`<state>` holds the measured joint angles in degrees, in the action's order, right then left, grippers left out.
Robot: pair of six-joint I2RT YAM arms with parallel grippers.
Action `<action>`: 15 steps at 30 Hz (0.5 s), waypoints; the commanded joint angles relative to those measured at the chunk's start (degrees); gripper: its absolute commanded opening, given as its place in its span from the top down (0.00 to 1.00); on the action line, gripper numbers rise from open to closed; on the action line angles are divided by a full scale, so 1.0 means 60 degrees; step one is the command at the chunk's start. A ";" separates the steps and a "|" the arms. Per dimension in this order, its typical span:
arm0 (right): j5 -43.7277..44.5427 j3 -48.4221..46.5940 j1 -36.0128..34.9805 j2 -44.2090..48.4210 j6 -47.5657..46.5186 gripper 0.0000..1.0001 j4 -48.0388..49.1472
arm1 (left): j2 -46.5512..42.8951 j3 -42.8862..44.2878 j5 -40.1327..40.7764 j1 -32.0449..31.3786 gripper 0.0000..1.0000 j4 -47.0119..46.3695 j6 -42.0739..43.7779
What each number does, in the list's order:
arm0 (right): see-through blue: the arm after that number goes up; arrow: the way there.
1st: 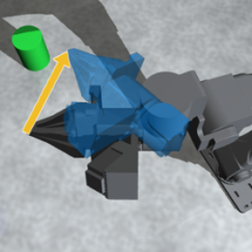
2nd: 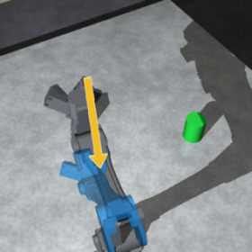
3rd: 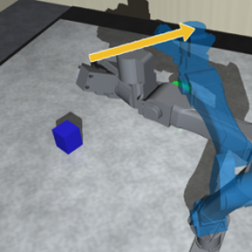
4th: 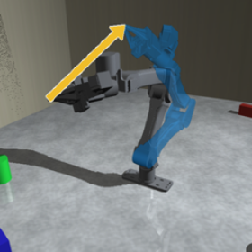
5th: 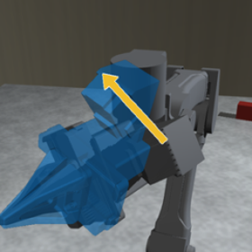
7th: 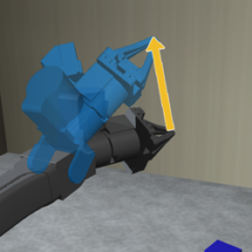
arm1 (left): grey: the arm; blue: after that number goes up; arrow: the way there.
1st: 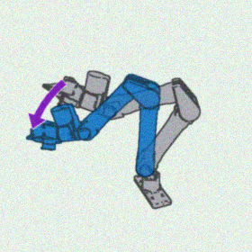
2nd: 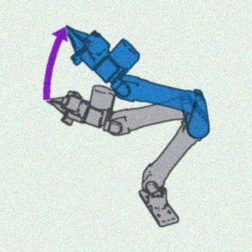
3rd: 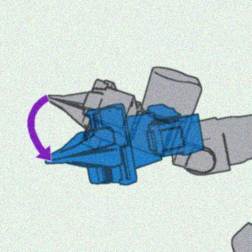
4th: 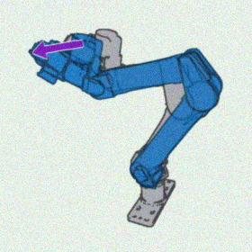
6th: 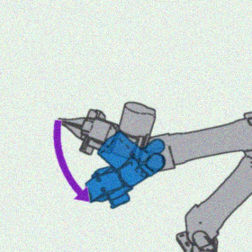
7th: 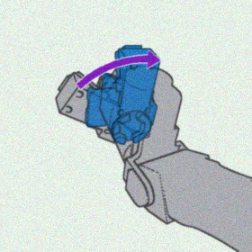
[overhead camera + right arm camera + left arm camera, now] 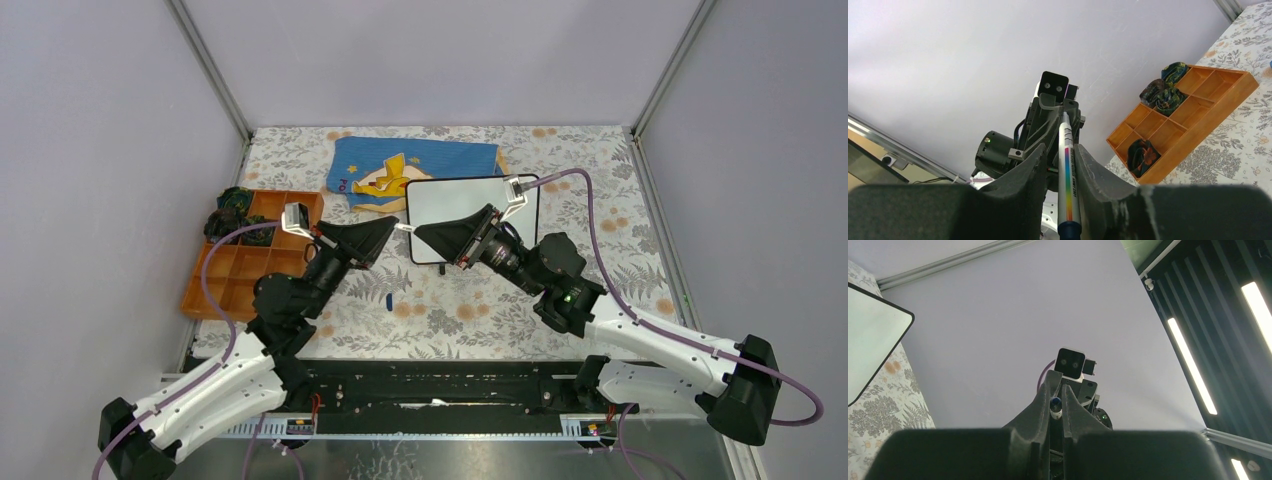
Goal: Write a sentence on the whiteboard
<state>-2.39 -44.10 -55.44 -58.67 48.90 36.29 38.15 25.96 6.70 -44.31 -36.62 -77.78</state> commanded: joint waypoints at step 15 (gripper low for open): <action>0.0237 -0.0122 -0.0030 0.0064 -0.0050 0.73 0.0586 | 0.0023 -0.0168 0.0337 -0.0252 1.00 -0.0144 0.0200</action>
<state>-1.54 -44.05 -55.44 -58.74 48.88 36.27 38.35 25.63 7.38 -45.34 -36.73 -77.76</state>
